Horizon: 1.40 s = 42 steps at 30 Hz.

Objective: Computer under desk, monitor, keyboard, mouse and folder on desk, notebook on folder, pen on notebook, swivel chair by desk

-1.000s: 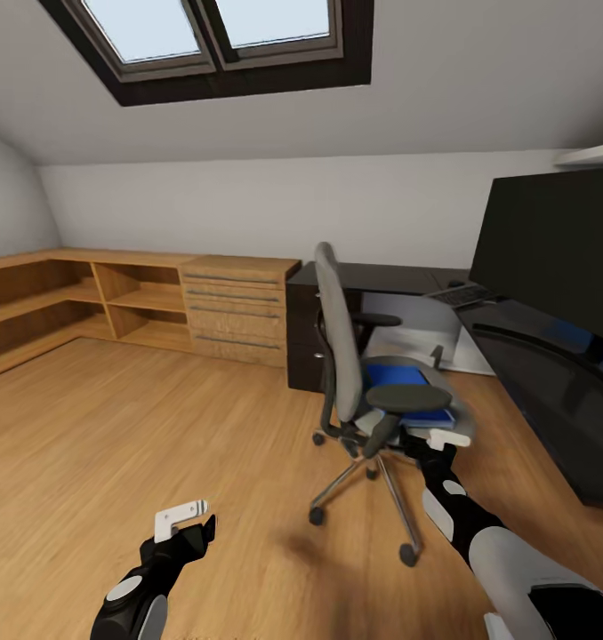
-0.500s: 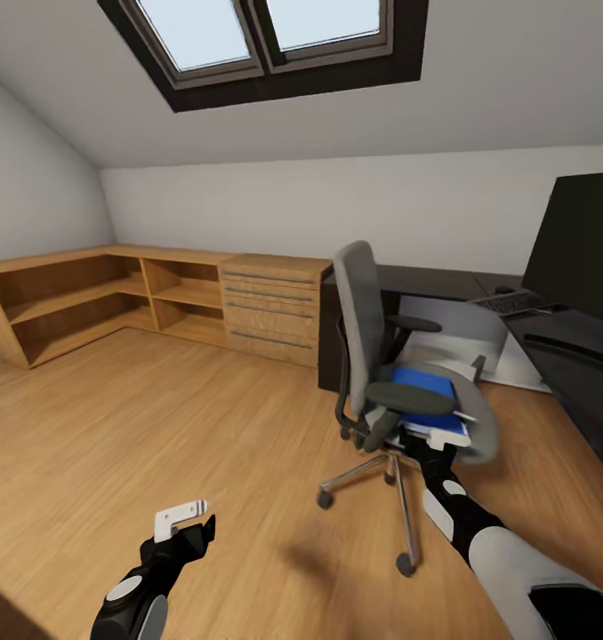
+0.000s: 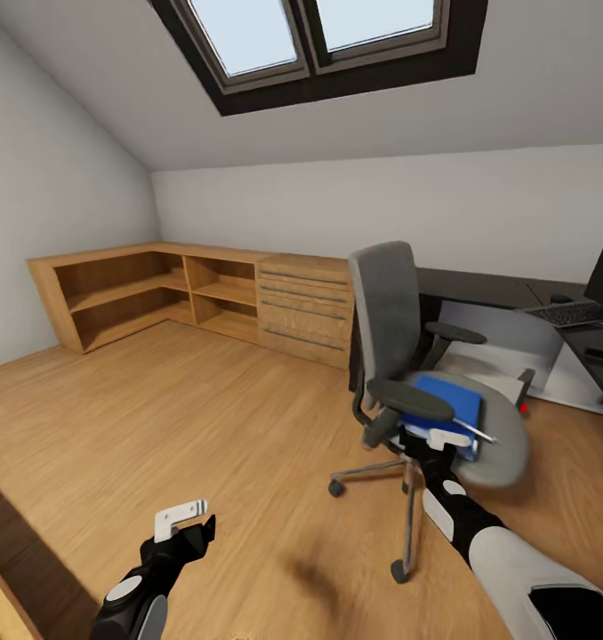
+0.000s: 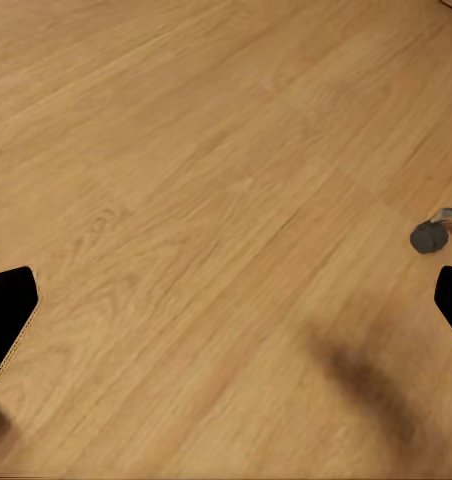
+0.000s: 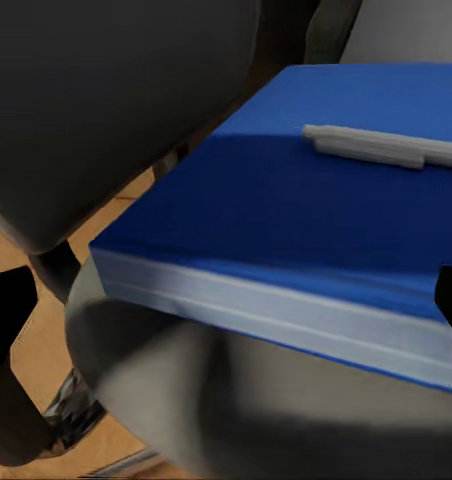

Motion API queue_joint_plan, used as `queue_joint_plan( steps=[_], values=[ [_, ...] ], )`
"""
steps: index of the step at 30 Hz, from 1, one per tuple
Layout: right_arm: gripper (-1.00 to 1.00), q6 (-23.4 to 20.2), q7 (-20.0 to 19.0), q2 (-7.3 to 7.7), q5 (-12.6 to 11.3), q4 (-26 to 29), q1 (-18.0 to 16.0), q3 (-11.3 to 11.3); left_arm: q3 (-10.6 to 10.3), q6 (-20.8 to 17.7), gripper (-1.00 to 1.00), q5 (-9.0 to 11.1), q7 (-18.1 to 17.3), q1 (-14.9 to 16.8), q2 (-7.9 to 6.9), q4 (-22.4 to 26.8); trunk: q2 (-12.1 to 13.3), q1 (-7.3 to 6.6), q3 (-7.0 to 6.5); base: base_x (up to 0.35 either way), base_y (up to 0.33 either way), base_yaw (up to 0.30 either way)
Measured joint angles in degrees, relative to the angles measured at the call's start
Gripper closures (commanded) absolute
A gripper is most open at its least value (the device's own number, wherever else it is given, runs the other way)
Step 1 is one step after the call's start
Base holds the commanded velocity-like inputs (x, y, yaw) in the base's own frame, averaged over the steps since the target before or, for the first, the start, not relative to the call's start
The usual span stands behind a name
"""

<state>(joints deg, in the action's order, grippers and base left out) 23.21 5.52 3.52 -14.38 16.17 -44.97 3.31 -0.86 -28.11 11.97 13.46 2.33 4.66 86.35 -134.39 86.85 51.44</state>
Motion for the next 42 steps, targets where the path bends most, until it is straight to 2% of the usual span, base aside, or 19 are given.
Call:
queue_joint_plan(
  steps=[10, 42],
  values=[
    [-1.00, 0.02, -0.01, 0.20, 0.03, 0.08, 0.01, 0.02, -0.03, 0.00, -1.00, -0.01, -0.02, 0.02, 0.00, -0.02, 0.00, 0.00, -0.08, 0.000, 0.000, 0.006],
    [-1.00, 0.41, -0.01, 0.41, 0.03, 0.13, 0.02, -0.06, 0.04, 0.00, -1.00, -0.03, 0.16, 0.02, 0.00, 0.03, 0.00, 0.00, -2.33, 0.000, 0.000, -0.182]
  ],
)
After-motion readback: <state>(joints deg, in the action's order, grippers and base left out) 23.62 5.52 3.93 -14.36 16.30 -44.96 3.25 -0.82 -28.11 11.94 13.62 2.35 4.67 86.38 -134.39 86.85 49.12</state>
